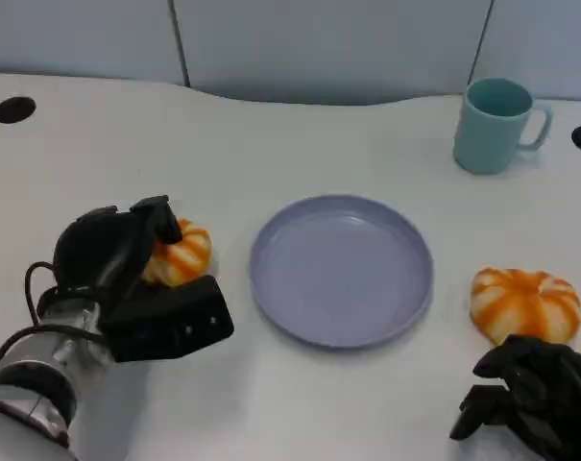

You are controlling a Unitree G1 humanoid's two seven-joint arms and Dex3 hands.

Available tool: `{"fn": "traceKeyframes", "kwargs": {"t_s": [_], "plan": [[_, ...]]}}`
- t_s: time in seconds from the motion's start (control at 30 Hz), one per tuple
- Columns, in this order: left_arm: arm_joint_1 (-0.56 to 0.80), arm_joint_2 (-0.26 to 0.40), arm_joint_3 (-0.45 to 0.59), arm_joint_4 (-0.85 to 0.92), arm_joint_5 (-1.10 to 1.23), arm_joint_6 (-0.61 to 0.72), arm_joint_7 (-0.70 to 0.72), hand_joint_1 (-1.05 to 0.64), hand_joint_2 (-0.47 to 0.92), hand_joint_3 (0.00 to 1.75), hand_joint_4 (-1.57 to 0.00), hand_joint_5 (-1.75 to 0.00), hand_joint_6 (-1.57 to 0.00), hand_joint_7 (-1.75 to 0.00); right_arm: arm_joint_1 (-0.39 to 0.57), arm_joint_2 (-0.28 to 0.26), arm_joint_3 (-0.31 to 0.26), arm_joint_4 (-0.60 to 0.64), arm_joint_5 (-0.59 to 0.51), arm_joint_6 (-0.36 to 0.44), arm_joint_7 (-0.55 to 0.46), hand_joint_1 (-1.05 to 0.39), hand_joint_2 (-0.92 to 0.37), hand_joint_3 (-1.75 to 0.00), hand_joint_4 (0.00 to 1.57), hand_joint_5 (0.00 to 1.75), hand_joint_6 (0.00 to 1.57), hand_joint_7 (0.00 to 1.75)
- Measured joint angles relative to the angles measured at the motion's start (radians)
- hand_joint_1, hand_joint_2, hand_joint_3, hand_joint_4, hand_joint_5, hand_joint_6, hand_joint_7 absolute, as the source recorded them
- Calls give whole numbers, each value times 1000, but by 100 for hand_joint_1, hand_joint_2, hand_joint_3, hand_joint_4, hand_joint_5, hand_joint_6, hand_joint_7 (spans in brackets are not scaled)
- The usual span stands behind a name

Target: Grasp the bread from the table and place it into the plate.

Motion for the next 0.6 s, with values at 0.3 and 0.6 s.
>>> {"fn": "traceKeyframes", "kwargs": {"t_s": [0.3, 0.6], "plan": [[-63, 33, 11, -13, -8, -84, -25, -5, 50, 100, -84, -175, -68, -175, -7, 6, 9, 6, -6, -10, -3, -97, -68, 0, 144, 67, 145, 43], [-131, 23, -10, -44, 1, -151, -25, -5, 42, 104, -83, -175, -68, -175, -14, 10, 17, 6, -6, -9, -14, -96, -68, 0, 143, 68, 145, 43]]}}
